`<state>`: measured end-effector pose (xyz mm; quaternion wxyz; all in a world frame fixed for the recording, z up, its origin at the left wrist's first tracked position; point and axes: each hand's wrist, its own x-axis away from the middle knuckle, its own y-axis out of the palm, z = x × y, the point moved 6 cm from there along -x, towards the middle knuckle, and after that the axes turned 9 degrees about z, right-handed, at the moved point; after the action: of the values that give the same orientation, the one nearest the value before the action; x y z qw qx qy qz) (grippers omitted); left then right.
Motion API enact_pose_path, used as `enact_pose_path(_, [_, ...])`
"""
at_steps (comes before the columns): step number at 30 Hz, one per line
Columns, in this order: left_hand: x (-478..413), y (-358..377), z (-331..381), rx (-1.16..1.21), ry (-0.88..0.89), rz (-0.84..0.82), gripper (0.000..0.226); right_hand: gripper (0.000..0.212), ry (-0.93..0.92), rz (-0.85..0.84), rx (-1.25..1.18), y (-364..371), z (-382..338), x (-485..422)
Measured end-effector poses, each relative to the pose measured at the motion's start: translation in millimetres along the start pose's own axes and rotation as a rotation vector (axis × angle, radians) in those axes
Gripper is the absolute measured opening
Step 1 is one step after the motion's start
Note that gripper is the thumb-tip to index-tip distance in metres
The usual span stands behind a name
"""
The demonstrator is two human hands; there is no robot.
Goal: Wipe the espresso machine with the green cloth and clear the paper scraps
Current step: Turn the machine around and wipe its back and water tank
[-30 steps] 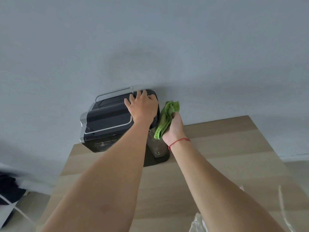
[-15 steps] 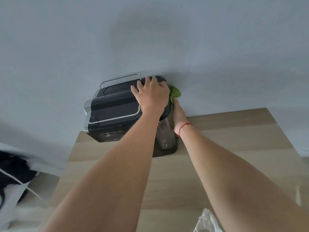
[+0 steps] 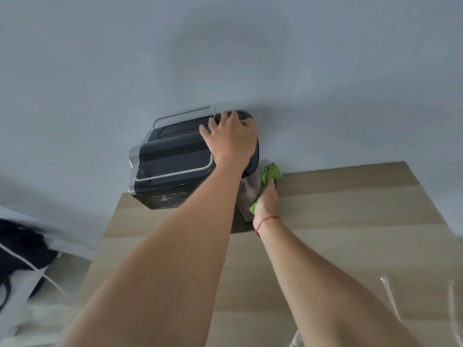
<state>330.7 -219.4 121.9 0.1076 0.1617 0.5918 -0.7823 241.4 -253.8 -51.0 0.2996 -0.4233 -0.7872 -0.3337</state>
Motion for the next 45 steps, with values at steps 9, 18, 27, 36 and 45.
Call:
enact_pose_path(9, [3.5, -3.0, 1.1, 0.015, 0.004, -0.018, 0.047, 0.043, -0.492, -0.042, 0.027, -9.7, -48.2, 51.4])
enact_pose_path(18, [2.1, -2.4, 0.3, 0.002, 0.006, -0.016, 0.048, 0.021, -0.701, -0.120, -0.009, 11.5, -56.2, 56.9])
enact_pose_path(27, [0.5, 1.6, 0.4, -0.013, 0.013, -0.022, 0.046, 0.040, -0.541, 0.245, -0.262, 8.2, -19.6, 51.7])
enact_pose_path(36, [3.7, -0.9, 1.1, -0.007, 0.020, -0.018, 0.047, 0.035, -0.277, 0.262, -0.225, -5.9, -5.1, 45.8])
enact_pose_path(45, [4.4, 0.3, 0.3, -0.007, 0.022, -0.020, 0.048, 0.041, -0.553, 0.182, -0.299, 14.8, -20.9, 65.2])
